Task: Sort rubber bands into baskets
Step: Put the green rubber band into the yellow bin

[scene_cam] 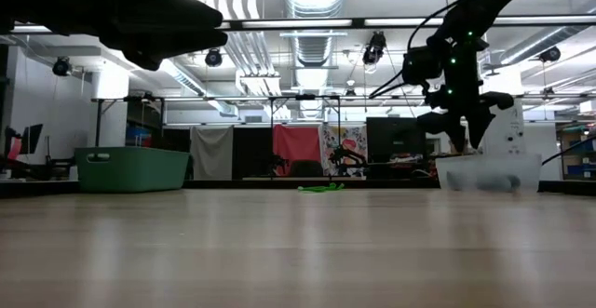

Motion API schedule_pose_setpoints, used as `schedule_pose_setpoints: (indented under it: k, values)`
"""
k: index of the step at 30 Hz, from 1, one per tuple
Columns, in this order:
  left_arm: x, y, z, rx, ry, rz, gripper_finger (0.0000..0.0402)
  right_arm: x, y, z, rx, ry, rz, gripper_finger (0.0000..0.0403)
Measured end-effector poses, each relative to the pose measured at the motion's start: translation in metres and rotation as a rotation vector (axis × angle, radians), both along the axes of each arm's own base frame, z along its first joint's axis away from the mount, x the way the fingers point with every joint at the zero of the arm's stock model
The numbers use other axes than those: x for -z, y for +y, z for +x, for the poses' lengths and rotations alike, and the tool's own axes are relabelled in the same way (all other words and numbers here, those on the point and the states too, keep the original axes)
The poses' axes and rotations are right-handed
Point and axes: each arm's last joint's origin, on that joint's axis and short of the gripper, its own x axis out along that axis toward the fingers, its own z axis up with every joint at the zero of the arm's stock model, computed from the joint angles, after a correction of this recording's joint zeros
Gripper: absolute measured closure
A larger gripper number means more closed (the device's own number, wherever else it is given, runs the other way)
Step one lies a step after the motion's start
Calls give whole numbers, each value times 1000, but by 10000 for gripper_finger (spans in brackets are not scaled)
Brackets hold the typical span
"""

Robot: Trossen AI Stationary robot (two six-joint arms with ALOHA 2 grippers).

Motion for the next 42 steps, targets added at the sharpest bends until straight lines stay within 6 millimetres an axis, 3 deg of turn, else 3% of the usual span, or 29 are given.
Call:
schedule_pose_setpoints:
  k: [5,15,20,29,35,42]
  values:
    - [0,1,1,-6,1,1,214,-3,6,23,-82,-135,-39,227]
    - [0,4,2,-20,2,1,214,-14,36,104,-441,-554,-285,220]
    - [0,4,2,-20,1,-3,214,0,45,138,-522,-603,-288,227]
    - [1,4,2,-20,4,0,214,42,25,185,-549,-523,-237,253]
    - [2,4,2,-20,14,6,214,60,16,205,-554,-502,-217,275]
    - [2,4,2,-20,21,7,214,79,16,214,-606,-534,-110,305]
